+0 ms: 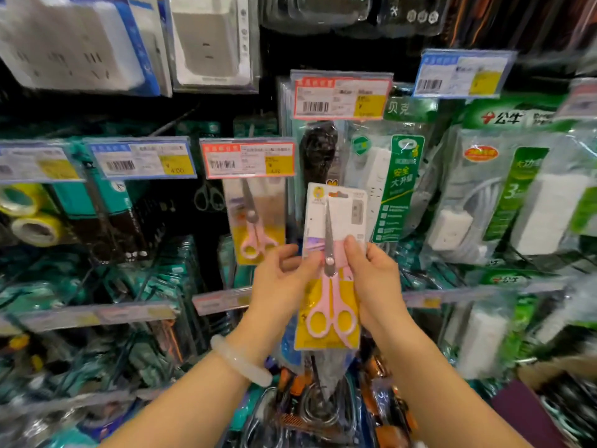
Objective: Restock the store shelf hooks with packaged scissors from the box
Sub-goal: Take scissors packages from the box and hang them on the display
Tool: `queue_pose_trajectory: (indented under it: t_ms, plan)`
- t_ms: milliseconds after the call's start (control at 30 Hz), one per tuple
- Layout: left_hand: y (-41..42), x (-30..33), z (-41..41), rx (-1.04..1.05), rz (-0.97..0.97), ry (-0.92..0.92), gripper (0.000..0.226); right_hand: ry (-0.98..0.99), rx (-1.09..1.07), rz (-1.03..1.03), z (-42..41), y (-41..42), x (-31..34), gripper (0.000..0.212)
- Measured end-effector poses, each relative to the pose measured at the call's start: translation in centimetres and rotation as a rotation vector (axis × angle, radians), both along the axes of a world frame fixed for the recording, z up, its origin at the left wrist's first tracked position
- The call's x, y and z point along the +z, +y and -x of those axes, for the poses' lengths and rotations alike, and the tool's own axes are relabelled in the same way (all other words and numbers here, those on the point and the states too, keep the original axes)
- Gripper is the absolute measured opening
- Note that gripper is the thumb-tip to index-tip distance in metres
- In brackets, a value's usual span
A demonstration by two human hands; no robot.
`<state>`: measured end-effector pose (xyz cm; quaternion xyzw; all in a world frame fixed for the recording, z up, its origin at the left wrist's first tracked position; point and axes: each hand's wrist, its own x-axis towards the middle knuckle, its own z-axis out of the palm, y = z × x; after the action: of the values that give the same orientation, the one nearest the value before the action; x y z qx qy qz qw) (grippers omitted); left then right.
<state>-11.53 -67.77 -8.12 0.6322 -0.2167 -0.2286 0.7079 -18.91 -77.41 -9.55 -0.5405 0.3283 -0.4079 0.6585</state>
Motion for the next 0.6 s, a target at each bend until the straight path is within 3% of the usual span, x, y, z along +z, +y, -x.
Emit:
queue_pose_trajectory:
  t_ms: [67,300,433,600]
  plan:
    - [-1.0,0.1,-0.1,-0.096,-0.063,0.078,0.009,-0.002,0.013,-0.041,0.3,-0.4,0.3,0.023]
    - [-2.7,-0.3,-0.3,-0.034,-0.005,0.223,0.02,0.085,0.349,-0.03,3.3,-0.2,2.1,0.015]
    - [-3.2,0.5,-0.4,0.018,0.081,0.233,0.02,0.234,0.638,0.005,7.2,1.0,0.3,0.039]
    - [-3.6,0.7,0.1,0.043,0.018,0.126,0.034,0.148,0.53,-0.012,8.4,2.5,-1.8,0.015]
